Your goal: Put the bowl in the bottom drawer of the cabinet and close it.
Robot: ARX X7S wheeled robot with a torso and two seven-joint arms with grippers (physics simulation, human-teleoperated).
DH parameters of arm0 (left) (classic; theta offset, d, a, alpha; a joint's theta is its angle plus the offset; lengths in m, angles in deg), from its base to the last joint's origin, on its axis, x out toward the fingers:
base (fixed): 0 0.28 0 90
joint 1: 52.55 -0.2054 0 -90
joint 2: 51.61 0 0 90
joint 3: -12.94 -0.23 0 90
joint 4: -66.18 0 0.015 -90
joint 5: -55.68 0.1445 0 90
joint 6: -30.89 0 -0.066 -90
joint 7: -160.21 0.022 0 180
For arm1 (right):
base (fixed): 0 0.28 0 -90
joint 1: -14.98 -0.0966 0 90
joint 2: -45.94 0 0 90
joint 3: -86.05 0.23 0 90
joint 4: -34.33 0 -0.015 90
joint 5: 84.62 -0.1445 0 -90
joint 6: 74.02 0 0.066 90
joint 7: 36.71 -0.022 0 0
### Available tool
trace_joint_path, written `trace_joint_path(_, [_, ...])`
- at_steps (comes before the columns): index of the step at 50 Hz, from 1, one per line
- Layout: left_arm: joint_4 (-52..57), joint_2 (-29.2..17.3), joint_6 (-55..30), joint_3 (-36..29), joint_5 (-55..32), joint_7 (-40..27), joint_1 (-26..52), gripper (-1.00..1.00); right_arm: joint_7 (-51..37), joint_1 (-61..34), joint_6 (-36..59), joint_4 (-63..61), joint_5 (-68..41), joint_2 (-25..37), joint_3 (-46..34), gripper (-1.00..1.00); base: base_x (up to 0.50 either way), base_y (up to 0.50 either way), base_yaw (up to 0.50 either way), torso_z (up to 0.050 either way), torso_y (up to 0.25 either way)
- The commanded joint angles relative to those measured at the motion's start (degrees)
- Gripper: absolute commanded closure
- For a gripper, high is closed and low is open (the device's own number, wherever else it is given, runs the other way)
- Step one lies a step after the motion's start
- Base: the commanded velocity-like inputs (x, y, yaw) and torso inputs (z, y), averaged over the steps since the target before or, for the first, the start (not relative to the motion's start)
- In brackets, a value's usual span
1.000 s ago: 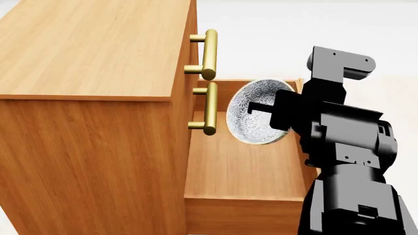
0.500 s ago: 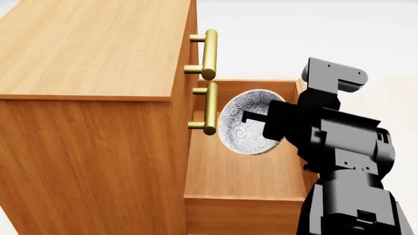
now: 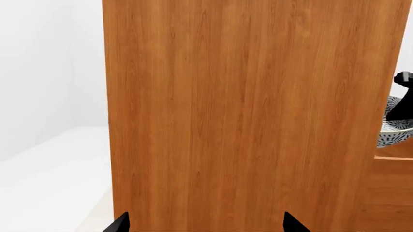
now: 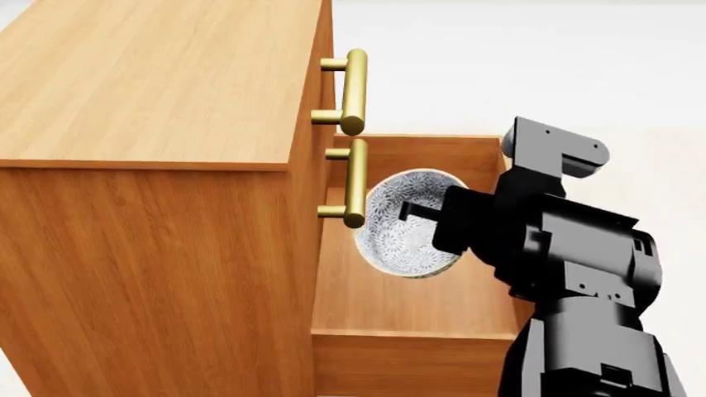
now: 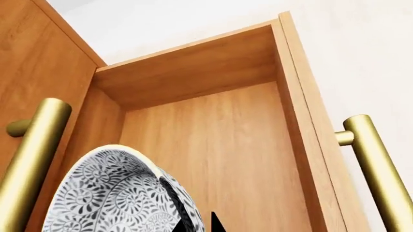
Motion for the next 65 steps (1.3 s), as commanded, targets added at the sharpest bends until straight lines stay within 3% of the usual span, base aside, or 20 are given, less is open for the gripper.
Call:
trace_joint_path(1, [-0.1, -0.05, 0.27, -0.06, 0.0, -0.08, -0.11, -1.0, 1.79, 0.75, 0.74, -0.04, -0.31, -0.45, 1.42, 1.0, 0.0, 0.0, 0.0, 0.0, 0.0])
trace_joint_path(65, [0.0, -0.43, 0.37, -0.47, -0.48, -0.43, 0.14, -1.0, 3.11, 4.21, 3.28, -0.03, 1.1, -0.9, 1.93, 1.0, 0.0, 0.0, 0.0, 0.0, 0.0])
